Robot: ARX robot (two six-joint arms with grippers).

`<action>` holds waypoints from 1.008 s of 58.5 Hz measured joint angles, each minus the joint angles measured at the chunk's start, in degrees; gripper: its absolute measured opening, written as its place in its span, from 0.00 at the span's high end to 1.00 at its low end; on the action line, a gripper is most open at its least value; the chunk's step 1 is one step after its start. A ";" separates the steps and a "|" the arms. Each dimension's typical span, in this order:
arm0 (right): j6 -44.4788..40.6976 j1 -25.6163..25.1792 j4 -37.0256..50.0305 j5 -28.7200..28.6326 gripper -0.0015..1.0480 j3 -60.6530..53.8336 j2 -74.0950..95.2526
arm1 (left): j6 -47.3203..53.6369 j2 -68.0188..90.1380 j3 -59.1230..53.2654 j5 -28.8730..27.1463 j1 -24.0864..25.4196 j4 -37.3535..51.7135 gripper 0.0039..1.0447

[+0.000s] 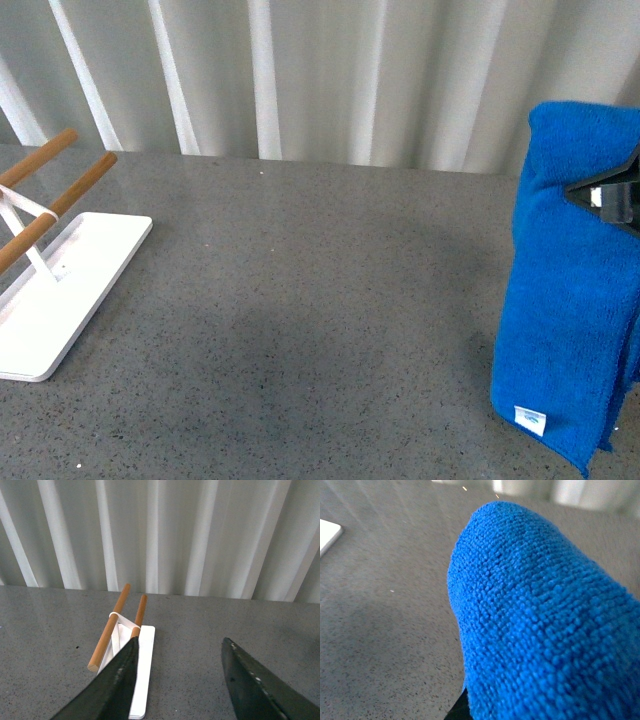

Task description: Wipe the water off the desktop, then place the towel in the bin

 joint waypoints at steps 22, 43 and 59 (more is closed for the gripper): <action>7.93 -0.85 -11.52 6.29 0.96 11.43 18.67 | 0.11 0.02 -0.02 0.00 0.00 0.00 0.07; 10.08 1.55 -10.69 9.81 0.96 17.73 32.22 | 0.13 0.02 -0.02 0.00 0.00 0.00 0.06; 9.01 -1.95 -10.97 10.32 0.96 20.04 33.64 | 0.13 0.02 -0.02 0.00 0.00 0.00 0.06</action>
